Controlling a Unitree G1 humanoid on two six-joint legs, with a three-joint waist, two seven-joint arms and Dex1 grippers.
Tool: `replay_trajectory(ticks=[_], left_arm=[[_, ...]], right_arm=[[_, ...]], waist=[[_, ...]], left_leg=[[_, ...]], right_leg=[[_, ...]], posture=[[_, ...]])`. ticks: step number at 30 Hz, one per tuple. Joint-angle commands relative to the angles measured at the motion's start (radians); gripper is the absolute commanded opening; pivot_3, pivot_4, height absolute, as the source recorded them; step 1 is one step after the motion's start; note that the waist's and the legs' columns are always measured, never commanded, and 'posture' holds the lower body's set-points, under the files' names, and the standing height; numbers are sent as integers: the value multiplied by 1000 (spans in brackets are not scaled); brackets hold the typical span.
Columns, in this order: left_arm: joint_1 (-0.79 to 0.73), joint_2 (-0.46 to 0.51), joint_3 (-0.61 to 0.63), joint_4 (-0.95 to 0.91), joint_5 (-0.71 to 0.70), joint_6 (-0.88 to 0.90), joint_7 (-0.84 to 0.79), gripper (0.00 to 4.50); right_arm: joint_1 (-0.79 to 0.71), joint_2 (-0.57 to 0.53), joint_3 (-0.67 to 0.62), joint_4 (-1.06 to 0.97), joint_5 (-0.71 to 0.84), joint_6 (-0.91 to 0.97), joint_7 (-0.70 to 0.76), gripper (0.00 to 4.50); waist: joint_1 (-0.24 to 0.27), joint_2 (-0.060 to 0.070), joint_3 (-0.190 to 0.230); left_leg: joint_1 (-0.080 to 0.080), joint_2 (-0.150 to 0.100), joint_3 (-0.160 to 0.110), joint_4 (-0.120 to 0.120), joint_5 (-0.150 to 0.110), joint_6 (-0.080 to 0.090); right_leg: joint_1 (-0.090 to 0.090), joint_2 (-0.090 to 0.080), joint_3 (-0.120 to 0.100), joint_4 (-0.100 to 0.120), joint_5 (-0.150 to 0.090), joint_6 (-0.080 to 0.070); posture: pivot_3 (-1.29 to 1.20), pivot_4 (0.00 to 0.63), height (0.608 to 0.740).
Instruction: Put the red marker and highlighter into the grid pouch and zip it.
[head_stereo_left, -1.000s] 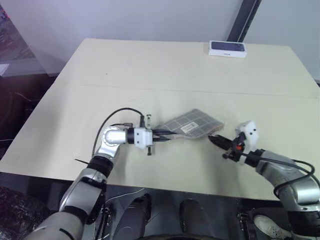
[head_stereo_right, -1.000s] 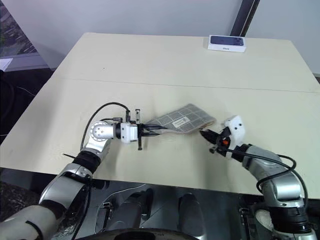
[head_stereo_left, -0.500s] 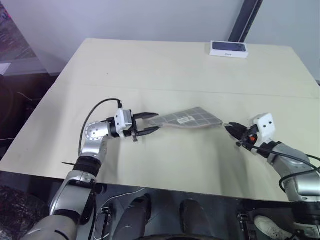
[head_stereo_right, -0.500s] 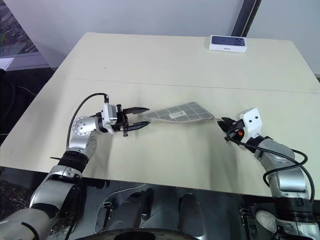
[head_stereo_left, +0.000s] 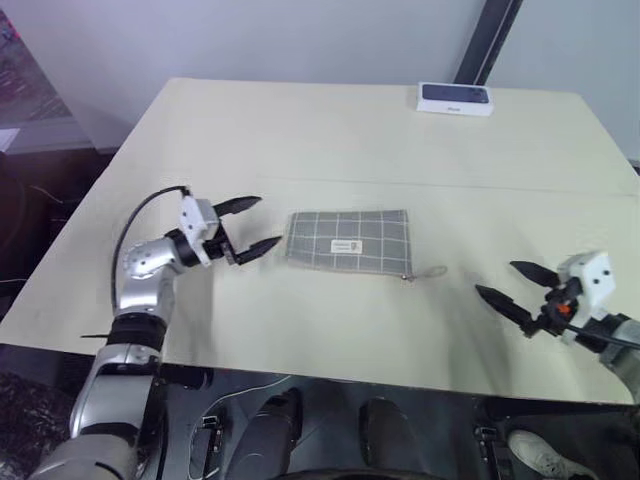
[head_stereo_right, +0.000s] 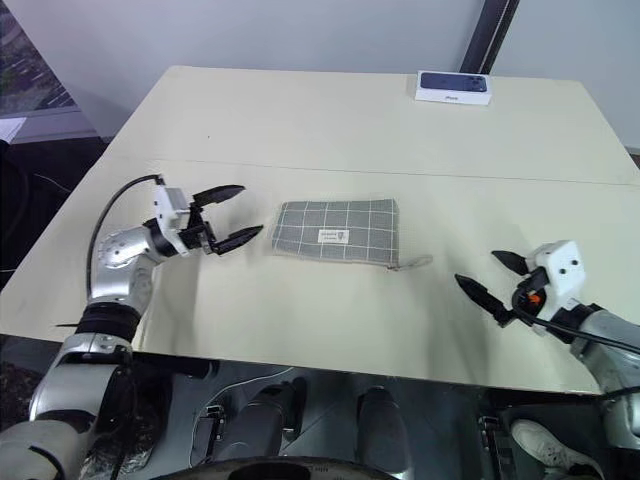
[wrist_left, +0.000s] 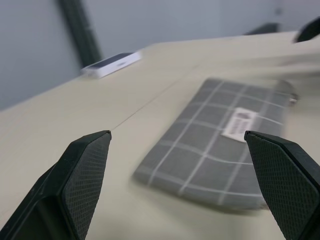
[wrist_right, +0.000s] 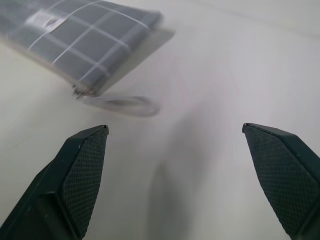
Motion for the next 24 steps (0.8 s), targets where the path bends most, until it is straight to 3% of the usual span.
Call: replay_trajectory(ticks=[1, 7, 13, 24], left_arm=[[47, 44, 78, -100, -43, 125, 74, 4500], [97, 78, 115, -157, 17, 235, 221, 4500], [79, 124, 132, -129, 28, 229, 209, 4500], [45, 148, 145, -51, 52, 178, 206, 4500]], right_arm=[[38, 14, -87, -108, 109, 18, 38, 4448], [95, 24, -120, -101, 81, -19, 44, 4448], [152, 37, -121, -94, 57, -51, 67, 4448], [95, 14, -91, -37, 18, -68, 86, 4448]], waist=[[0, 0, 0], [7, 0, 0], [6, 0, 0], [4, 0, 0]], left_leg=[[0, 0, 0, -1, 0, 0], [0, -1, 0, 0, 0, 0], [0, 0, 1, -1, 0, -1], [0, 0, 1, -1, 0, -1]], right_leg=[[-1, 0, 0, 0, 0, 0], [1, -2, 0, -1, 0, 0], [0, -2, 0, -2, -1, -2], [0, -2, 0, -2, -2, -3]], posture=[[0, 150, 740], [0, 150, 740], [0, 150, 740], [0, 150, 740]])
